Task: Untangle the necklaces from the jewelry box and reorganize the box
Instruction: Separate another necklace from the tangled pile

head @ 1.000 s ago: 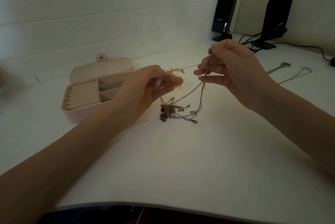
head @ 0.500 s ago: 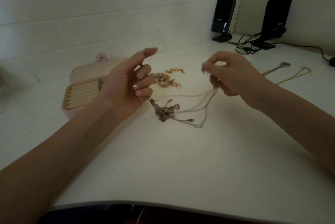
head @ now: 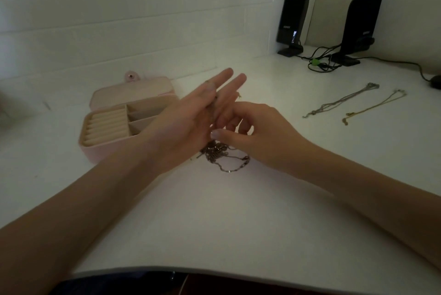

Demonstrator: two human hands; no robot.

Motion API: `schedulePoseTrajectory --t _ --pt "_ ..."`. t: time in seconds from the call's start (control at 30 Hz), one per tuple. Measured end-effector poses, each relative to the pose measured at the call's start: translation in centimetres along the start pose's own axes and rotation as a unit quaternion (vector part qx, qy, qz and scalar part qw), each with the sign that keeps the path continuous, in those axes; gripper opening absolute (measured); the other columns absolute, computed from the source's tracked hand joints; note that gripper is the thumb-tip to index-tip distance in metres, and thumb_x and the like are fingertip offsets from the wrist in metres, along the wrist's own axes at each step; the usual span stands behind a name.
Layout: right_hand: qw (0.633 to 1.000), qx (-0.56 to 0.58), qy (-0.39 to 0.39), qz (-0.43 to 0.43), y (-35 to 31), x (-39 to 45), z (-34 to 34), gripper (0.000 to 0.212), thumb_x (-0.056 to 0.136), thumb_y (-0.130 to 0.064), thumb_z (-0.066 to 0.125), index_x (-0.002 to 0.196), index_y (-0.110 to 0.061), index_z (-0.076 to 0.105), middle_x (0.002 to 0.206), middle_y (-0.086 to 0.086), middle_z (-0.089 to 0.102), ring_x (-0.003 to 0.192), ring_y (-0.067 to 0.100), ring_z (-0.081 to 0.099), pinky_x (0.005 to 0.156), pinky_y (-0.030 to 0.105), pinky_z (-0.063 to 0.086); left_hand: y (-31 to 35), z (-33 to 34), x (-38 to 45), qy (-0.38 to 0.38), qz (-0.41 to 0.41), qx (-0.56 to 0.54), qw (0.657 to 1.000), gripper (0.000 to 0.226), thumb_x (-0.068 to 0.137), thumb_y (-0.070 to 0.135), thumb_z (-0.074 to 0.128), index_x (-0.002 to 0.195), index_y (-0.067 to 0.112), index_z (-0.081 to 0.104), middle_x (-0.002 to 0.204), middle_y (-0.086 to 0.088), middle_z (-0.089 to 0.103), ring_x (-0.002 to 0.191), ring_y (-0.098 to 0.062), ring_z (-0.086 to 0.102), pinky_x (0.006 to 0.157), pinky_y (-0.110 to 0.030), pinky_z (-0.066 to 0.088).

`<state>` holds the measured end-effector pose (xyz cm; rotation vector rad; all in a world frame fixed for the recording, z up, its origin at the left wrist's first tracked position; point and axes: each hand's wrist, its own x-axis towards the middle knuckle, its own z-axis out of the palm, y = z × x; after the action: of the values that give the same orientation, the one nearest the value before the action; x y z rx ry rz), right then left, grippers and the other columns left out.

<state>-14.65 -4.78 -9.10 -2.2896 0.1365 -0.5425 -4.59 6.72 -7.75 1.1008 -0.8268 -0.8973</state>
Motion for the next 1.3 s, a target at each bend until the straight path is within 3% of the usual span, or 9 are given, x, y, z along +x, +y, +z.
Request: schedulePoseTrajectory --t 0.2,0.33,0.43,0.53,0.63,0.77,1.0,1.17,1.3 --pt "0.998 0.048 0.038 -0.004 -0.2 0.1 0.4 0.013 0.082 -0.026 0.073 0.078 -0.014 0.069 0.065 -0.011 0.059 0.057 0.001 0.05 0.059 0.015 0.041 -0.2 0.7 0.1 -0.004 -0.001 -0.01 1.0 0.04 0.096 0.031 0.034 0.136 0.028 0.042 0.132 0.017 0.056 0.121 -0.006 0.055 0.092 -0.025 0.051" --pt "0.984 0.16 0.075 0.018 -0.5 0.6 -1.0 0.012 0.088 -0.018 0.067 0.083 -0.007 0.066 0.075 0.003 0.068 0.064 0.008 0.061 0.059 0.021 0.051 -0.2 0.3 0.1 0.025 -0.023 0.001 0.999 0.054 0.087 0.035 0.053 0.137 0.017 0.044 0.13 -0.002 0.061 0.114 -0.018 0.061 0.089 -0.032 0.054" --pt "0.977 0.197 0.063 0.048 -0.4 0.5 -2.7 0.014 0.091 -0.021 0.062 0.082 -0.011 0.062 0.068 -0.003 0.065 0.063 0.007 0.059 0.057 0.02 0.048 -0.5 0.2 -0.1 0.045 -0.017 0.074 0.996 0.044 0.078 0.016 0.063 0.12 0.004 0.06 0.113 -0.014 0.069 0.104 -0.022 0.067 0.087 -0.029 0.054" --pt "0.961 0.263 0.029 0.086 -0.2 0.6 -3.7 0.017 0.095 -0.022 0.055 0.082 -0.013 0.061 0.072 -0.003 0.063 0.066 0.007 0.057 0.061 0.018 0.05 -1.0 0.1 -0.2 0.08 -0.011 0.119 0.99 0.025 0.067 0.013 0.067 0.091 0.007 0.07 0.082 -0.009 0.074 0.076 -0.015 0.072 0.066 -0.022 0.058" --pt "0.923 0.363 0.004 0.125 -0.3 0.8 -4.2 0.022 0.097 -0.022 0.051 0.079 -0.013 0.058 0.072 -0.001 0.062 0.069 0.01 0.061 0.064 0.019 0.052 -0.7 -0.2 0.0 0.099 -0.013 0.142 0.985 0.004 0.074 0.012 0.066 0.076 0.012 0.07 0.069 -0.003 0.07 0.057 -0.009 0.063 0.055 -0.019 0.055" --pt "0.852 0.499 -0.022 0.16 -0.4 0.8 -4.9 0.024 0.099 -0.022 0.043 0.077 -0.015 0.048 0.058 -0.001 0.056 0.057 0.014 0.059 0.057 0.023 0.052 -0.7 -0.1 0.2 0.116 -0.014 0.117 0.986 0.032 0.087 0.002 0.055 0.062 0.018 0.065 0.053 0.002 0.051 0.047 -0.009 0.042 0.043 -0.015 0.036" --pt "0.82 0.543 0.066 0.172 -0.1 1.1 -6.8 0.031 0.098 -0.021 0.04 0.068 -0.016 0.043 0.062 0.001 0.059 0.072 0.017 0.068 0.073 0.03 0.057 -0.6 0.0 -0.1 0.108 -0.04 0.163 0.98 0.017 0.089 0.009 0.057 0.073 0.012 0.055 0.043 0.002 0.036 0.032 -0.009 0.024 0.035 -0.014 0.019" --pt "0.785 0.592 0.064 0.172 0.3 1.3 -7.3 0.033 0.1 -0.02 0.035 0.068 -0.016 0.038 0.046 -0.003 0.029 0.039 0.008 0.034 0.041 0.019 0.04 -0.5 -0.3 -0.1 0.14 0.031 0.244 0.959 0.022 0.091 0.02 0.057 0.072 0.009 0.062 0.038 0.002 0.037 0.032 -0.012 0.029 0.035 -0.015 0.024" --pt "0.876 0.439 0.058 0.193 0.8 1.4 -8.0 0.027 0.099 -0.023 0.044 0.073 -0.015 0.042 0.052 -0.004 0.025 0.039 0.007 0.021 0.034 0.016 0.017 -0.9 -0.3 -0.1 0.197 0.081 0.238 0.948 0.021 0.093 0.019 0.055 0.072 0.016 0.056 0.038 0.004 0.047 0.043 -0.011 0.055 0.044 -0.019 0.044"
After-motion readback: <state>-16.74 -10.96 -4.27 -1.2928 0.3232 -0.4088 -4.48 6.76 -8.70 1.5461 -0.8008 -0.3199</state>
